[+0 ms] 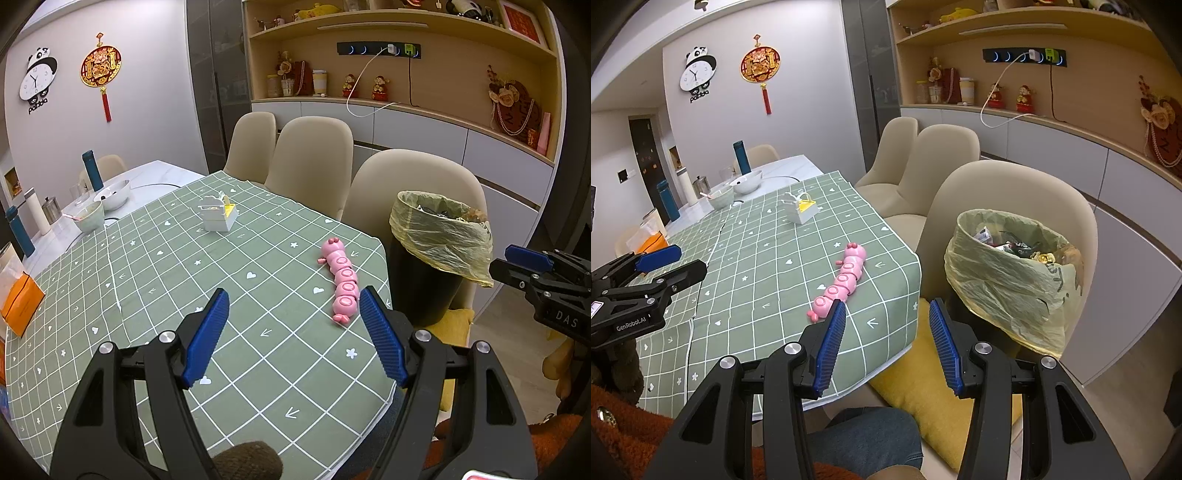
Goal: Collect trash
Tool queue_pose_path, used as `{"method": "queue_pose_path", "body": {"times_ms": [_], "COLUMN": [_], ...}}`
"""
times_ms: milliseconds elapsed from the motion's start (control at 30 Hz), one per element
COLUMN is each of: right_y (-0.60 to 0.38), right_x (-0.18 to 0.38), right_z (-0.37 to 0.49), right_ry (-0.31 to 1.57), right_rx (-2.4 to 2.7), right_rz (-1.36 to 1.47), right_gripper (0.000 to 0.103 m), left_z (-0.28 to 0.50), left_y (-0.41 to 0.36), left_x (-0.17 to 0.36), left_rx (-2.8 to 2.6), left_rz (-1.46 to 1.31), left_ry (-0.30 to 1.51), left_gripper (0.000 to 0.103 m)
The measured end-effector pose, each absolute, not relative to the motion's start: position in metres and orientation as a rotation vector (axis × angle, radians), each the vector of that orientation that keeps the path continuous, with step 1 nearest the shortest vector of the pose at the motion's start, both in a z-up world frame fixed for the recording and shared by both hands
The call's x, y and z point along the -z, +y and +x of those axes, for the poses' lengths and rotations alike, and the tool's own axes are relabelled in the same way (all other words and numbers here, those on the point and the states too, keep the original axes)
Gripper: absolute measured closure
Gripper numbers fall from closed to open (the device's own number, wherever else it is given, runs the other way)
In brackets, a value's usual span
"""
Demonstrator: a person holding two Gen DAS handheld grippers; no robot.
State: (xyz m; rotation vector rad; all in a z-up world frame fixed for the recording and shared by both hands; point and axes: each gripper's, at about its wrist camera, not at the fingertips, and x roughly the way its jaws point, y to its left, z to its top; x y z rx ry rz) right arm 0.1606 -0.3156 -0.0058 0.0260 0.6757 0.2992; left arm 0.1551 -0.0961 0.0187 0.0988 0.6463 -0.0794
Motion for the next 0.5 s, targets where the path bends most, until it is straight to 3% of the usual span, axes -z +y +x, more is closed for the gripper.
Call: {"method": "queue_pose_path", "body": {"times_ms": [500], "right_y": [-0.3128], "right_x": [0.0033], "right_z": [0.1599], "right_ry": [0.668], "right_rx": [-0.29], "right_rz": [0.019], "right_gripper": [0.058], "left_z": [0.156], "left_y": [-0.0936], "left_x": [-0.0196], "left_rx": [0.07], "left_rz": [0.095], "left_ry": [0.634], "left_gripper": [0.034]}}
